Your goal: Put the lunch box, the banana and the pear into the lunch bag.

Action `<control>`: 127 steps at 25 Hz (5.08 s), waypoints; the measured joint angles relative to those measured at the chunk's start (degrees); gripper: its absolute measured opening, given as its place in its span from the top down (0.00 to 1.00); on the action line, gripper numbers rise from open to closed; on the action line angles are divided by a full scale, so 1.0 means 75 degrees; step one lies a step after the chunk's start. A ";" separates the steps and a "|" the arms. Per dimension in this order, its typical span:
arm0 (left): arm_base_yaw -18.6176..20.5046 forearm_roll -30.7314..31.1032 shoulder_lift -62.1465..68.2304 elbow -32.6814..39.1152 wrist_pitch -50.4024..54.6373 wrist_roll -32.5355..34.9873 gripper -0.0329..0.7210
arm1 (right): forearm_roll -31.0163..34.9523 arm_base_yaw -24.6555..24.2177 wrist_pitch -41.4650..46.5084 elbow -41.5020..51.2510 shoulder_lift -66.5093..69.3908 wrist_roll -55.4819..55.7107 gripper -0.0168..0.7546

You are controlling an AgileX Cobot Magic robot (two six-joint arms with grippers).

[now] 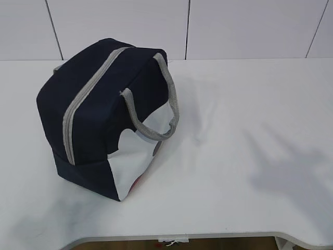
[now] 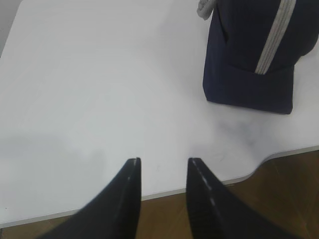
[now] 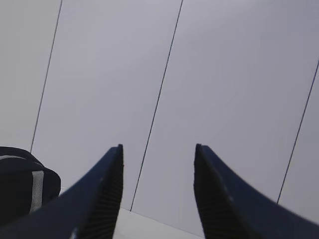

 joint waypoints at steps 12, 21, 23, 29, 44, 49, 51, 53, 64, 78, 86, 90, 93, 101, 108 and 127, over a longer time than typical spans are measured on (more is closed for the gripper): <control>0.0000 0.0000 0.0000 0.0000 0.0000 0.0000 0.65 | 0.0469 0.0000 0.0097 0.0000 0.0140 -0.0756 0.48; 0.0000 0.0000 0.0000 0.0000 0.0000 0.0000 0.65 | 0.2149 0.0061 0.0494 0.0000 0.0262 -0.2356 0.48; 0.0000 0.0000 0.0000 0.0000 0.0000 0.0000 0.65 | 0.2570 0.0090 0.0672 0.0000 0.0262 -0.2641 0.48; 0.0000 0.0000 0.0000 0.0000 0.0000 0.0000 0.65 | 0.3268 0.0225 0.1133 0.0000 0.0262 -0.3060 0.48; 0.0000 0.0000 0.0000 0.0000 0.0000 0.0000 0.65 | 0.6932 0.0413 0.3801 -0.0872 0.0262 -0.6481 0.48; 0.0000 0.0000 0.0000 0.0000 0.0000 0.0000 0.65 | 0.9039 0.0413 0.5333 -0.1379 0.0262 -0.7924 0.48; 0.0000 0.0000 0.0000 0.0000 0.0000 0.0000 0.65 | 0.9649 0.0413 0.6181 -0.1637 0.0262 -0.8183 0.48; 0.0000 0.0000 0.0000 0.0000 0.0000 0.0000 0.65 | 0.9947 0.0413 0.6648 -0.1753 0.0262 -0.8292 0.48; 0.0000 0.0000 0.0000 0.0000 0.0000 0.0000 0.65 | 1.1248 0.0413 0.7890 -0.1812 0.0089 -0.8768 0.48; 0.0000 0.0000 0.0000 0.0000 0.0000 0.0000 0.65 | 1.1349 0.0501 0.8955 -0.2270 -0.0762 -0.9043 0.48; 0.0000 0.0000 0.0000 0.0000 0.0000 0.0000 0.65 | 1.1349 0.0532 0.9059 -0.2330 -0.1293 -0.9060 0.48; 0.0000 0.0000 0.0000 0.0000 0.0000 0.0000 0.65 | 1.1349 0.0532 0.9348 -0.2330 -0.1293 -0.9060 0.48; 0.0000 0.0000 0.0000 0.0000 0.0000 0.0000 0.65 | 1.1349 0.0532 0.9756 -0.2330 -0.1293 -0.9060 0.48; 0.0000 0.0000 0.0000 0.0000 0.0000 0.0000 0.65 | 1.1088 0.0532 1.0142 -0.2330 -0.1293 -0.9063 0.48; 0.0000 0.0000 0.0000 0.0000 0.0000 0.0000 0.65 | 1.0267 0.0532 1.0142 -0.2081 -0.1293 -0.9077 0.48; 0.0000 0.0000 0.0000 0.0000 0.0000 0.0000 0.65 | 0.9878 0.0532 0.9225 -0.0863 -0.1293 -0.9171 0.48</control>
